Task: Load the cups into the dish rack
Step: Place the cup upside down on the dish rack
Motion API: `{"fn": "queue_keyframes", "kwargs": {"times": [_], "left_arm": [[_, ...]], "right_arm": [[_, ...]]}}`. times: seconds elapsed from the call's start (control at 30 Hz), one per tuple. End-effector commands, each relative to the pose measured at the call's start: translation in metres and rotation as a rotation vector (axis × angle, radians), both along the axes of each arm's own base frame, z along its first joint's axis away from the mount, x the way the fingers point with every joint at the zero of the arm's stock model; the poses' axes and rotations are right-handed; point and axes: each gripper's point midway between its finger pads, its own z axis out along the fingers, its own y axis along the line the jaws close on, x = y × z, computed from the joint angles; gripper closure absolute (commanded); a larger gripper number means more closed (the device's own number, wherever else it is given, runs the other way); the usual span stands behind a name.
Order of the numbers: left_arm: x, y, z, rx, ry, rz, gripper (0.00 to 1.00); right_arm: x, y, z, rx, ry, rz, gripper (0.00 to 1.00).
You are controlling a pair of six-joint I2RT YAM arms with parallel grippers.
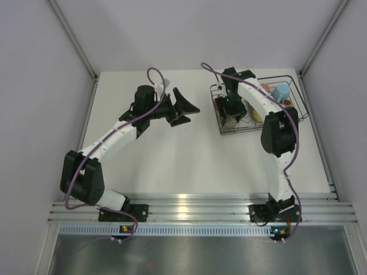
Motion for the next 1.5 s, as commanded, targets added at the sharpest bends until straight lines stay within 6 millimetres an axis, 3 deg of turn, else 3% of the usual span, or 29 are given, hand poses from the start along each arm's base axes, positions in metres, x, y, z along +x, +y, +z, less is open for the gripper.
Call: {"fn": "queue_keyframes", "kwargs": {"times": [0.0,0.13,0.33,0.4,0.5,0.6,0.7,1.2,1.47], "left_arm": [[-0.001,0.001,0.015,-0.026,-0.067,-0.011,0.02],[-0.001,0.002,0.017,-0.029,-0.071,-0.011,0.02],[0.000,0.000,0.016,-0.030,-0.065,-0.016,0.02],[-0.001,0.000,0.016,-0.031,-0.063,-0.019,0.02],[0.000,0.000,0.016,-0.030,-0.063,-0.019,0.02],[0.000,0.000,0.015,-0.029,-0.062,-0.019,0.02],[0.000,0.000,0.015,-0.030,-0.061,-0.019,0.02],[0.001,-0.003,0.018,-0.036,-0.071,-0.036,0.02],[0.000,-0.003,0.017,-0.039,-0.068,-0.038,0.02]], "right_arm": [[-0.021,0.000,-0.012,-0.025,0.108,0.025,1.00],[-0.023,-0.007,-0.018,-0.071,0.119,0.025,0.99],[-0.023,-0.014,-0.015,-0.109,0.101,0.018,0.77],[-0.019,-0.015,-0.009,-0.116,0.078,0.015,0.76],[-0.017,-0.015,-0.002,-0.109,0.057,0.013,0.76],[-0.019,-0.016,0.001,-0.105,0.054,0.019,0.92],[-0.023,-0.018,0.004,-0.110,0.055,0.026,0.97],[-0.038,-0.038,0.019,-0.180,0.035,0.011,1.00],[-0.043,-0.046,0.005,-0.236,0.075,0.007,1.00]]}}
